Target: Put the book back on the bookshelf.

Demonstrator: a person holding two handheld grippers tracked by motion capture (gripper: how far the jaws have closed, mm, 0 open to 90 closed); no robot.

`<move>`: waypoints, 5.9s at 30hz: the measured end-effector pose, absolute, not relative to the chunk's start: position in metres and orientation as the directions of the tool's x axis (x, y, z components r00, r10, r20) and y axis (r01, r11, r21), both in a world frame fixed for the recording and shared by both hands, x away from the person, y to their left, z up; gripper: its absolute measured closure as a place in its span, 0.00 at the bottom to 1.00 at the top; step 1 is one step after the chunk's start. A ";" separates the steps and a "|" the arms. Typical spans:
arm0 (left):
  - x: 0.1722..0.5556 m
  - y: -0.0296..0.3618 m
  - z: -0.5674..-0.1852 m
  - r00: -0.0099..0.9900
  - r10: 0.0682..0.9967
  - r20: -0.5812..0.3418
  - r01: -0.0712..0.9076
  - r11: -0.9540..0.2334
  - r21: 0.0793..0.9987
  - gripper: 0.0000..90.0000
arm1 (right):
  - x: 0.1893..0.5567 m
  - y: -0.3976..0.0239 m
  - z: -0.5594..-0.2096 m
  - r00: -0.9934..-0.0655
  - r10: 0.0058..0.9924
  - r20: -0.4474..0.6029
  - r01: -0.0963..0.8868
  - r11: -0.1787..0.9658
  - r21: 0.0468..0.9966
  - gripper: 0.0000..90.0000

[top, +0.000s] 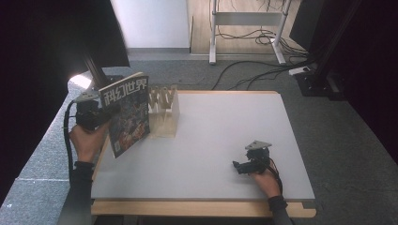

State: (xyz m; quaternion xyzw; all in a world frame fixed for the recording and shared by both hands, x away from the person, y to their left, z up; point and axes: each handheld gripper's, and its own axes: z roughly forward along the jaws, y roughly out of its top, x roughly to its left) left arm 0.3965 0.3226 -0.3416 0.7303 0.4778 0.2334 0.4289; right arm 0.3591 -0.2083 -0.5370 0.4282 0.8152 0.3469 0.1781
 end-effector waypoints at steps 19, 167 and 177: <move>0.416 0.307 -0.356 0.505 0.862 -0.028 0.535 -0.288 0.794 0.90 | 0.359 -0.209 -0.537 -0.572 0.820 0.005 0.572 0.394 0.719 0.00; 0.367 0.186 -0.519 0.752 0.656 -0.064 0.490 -0.491 0.720 0.00 | 0.359 -0.208 -0.537 -0.570 0.822 0.006 0.574 0.393 0.719 0.00; 0.367 0.177 -0.529 0.751 0.660 -0.008 0.502 -0.562 0.658 0.00 | 0.359 -0.208 -0.537 -0.569 0.822 0.006 0.574 0.392 0.719 0.00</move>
